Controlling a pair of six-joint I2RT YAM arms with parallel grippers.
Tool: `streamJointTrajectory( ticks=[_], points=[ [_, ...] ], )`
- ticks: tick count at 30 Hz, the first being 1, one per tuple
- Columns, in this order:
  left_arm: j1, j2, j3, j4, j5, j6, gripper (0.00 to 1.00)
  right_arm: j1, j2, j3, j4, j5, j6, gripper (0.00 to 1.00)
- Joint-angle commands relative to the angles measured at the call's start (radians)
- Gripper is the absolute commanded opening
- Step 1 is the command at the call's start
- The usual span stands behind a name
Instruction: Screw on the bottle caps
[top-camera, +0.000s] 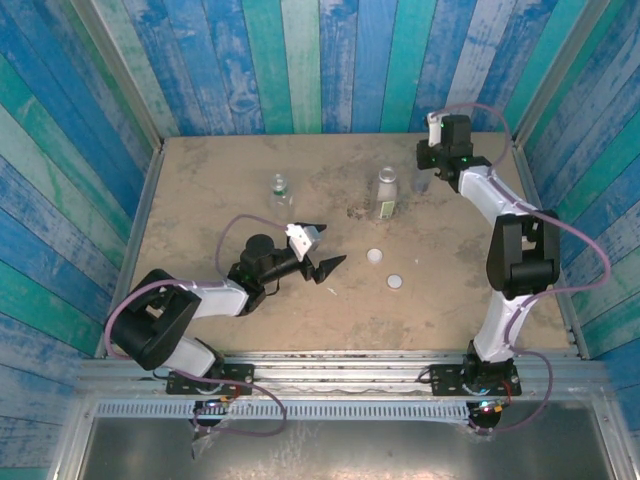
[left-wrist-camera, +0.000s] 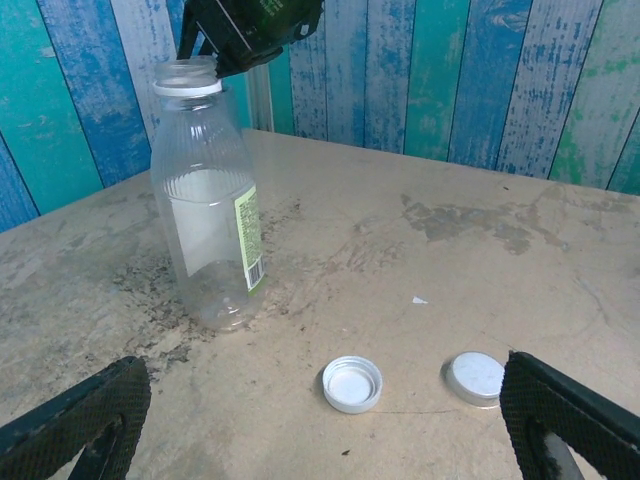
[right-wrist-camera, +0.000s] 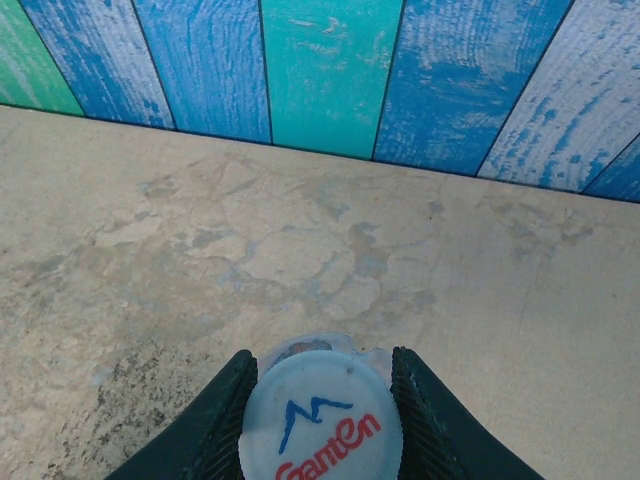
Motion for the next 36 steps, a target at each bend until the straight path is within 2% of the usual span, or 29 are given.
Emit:
streamJointTrajectory(
  ticks=[1,4,11,36],
  points=[
    [0.002,0.01,-0.012,0.003,0.018,0.013,0.94,-0.008,0.033,0.018,-0.025,-0.023,-0.019,0.31],
    [0.002,-0.007,-0.014,-0.011,0.011,0.022,0.94,-0.008,0.042,0.021,-0.031,-0.019,-0.023,0.35],
    [0.003,-0.007,-0.01,-0.026,0.006,0.035,0.94,-0.008,0.03,0.031,-0.033,-0.024,-0.028,0.49],
    [0.044,0.015,-0.029,0.031,0.024,-0.001,0.94,-0.008,-0.056,0.006,-0.007,0.019,-0.038,0.72]
  ],
)
